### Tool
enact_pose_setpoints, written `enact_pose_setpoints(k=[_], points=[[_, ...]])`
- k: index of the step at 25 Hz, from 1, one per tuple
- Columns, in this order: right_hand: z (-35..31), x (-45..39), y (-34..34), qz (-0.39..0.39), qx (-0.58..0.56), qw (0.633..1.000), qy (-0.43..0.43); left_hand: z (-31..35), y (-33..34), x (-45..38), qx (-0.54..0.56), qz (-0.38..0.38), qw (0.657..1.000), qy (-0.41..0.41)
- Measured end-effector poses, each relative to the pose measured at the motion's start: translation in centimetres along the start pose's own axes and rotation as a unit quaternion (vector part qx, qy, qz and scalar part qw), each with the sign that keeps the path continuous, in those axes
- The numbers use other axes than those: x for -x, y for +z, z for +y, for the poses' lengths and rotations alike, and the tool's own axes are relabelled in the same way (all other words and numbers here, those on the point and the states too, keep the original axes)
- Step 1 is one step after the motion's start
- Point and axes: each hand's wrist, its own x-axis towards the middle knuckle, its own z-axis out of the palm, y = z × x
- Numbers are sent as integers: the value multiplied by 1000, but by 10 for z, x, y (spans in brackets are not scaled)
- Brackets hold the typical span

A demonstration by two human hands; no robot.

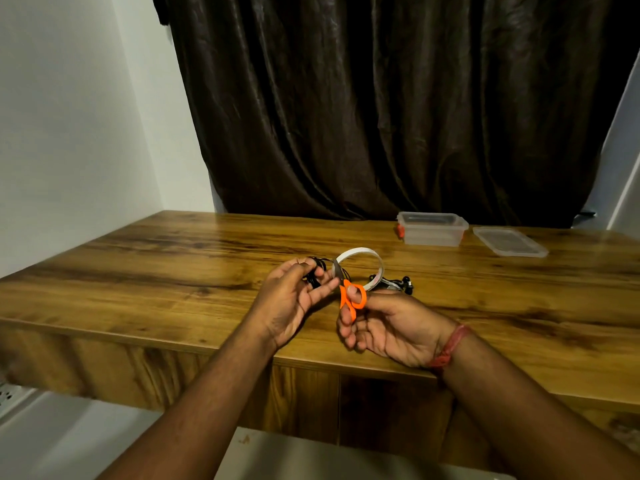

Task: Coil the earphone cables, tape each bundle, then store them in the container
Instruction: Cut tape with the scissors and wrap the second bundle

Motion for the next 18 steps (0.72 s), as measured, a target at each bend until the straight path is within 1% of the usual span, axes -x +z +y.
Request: enact_pose_setpoints(k=[3,5,7,9,11,14,15,16,17,18], points=[[-1,3,-1,4,22,1000,5,1,-2,-1,-5,17,1000,1],[-4,10,-4,-2,45,999,24,2,-1,0,-6,20,1000,2],[-10,21,-9,-16,86,995,53,3,1,1,0,17,1000,1],[-17,35,-16,-10,135,988,78,4,0,1,8,16,1000,2],[-23,51,-25,17,184,978,94,4,-1,2,12,16,1000,2],[-35,81,-46,97,246,958,114,6,0,4,15,15,1000,-4],[-40,92,-57,136,292,939,121,6,1,4,13,14,1000,-6],[-46,103,-69,177,367,904,133,7,1,5,14,13,1000,-7],[-52,113,-82,211,461,849,152,7,1,5,15,12,1000,-8],[-59,122,-94,248,550,778,177,7,1,5,15,10,1000,-8]])
